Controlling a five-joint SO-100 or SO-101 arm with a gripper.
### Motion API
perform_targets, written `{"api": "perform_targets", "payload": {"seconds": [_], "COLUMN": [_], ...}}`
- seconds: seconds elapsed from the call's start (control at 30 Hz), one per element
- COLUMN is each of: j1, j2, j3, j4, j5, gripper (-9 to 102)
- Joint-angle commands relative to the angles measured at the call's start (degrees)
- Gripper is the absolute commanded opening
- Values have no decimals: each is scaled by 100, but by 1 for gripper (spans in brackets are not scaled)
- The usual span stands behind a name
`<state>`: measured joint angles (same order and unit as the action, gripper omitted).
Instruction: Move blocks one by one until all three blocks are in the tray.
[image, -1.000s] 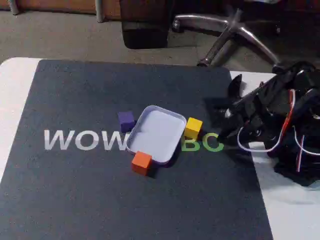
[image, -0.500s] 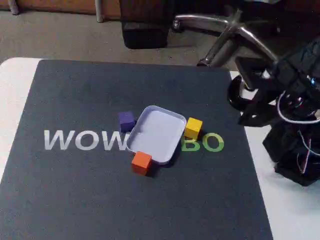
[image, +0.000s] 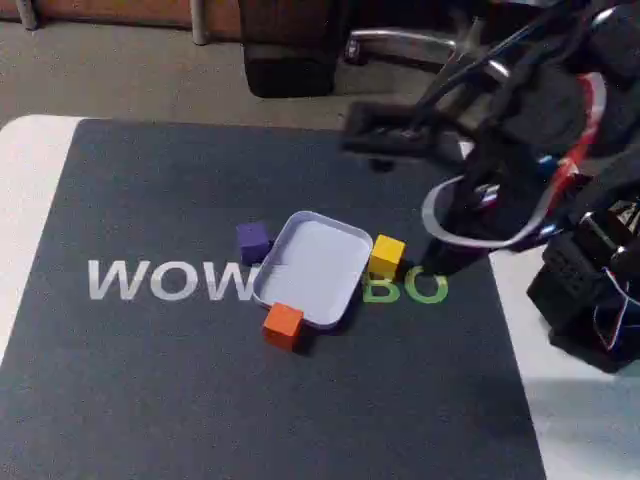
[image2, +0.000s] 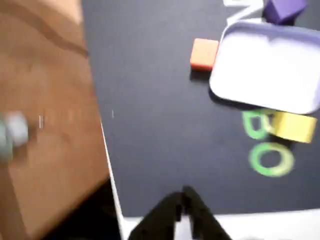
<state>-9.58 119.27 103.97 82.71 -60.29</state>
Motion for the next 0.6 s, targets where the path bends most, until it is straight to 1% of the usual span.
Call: {"api": "perform_targets", "payload": {"seconds": [0.0, 0.17, 0.3, 0.57], "j1": [211, 510, 703, 984], "j2": [-422, -1046, -1406, -2013], "j3": [-264, -264, -229, -193], "j4": [-580, -1441, -1978, -2698], "j5": [176, 360, 431, 229], "gripper": [-7, -6, -6, -5]}}
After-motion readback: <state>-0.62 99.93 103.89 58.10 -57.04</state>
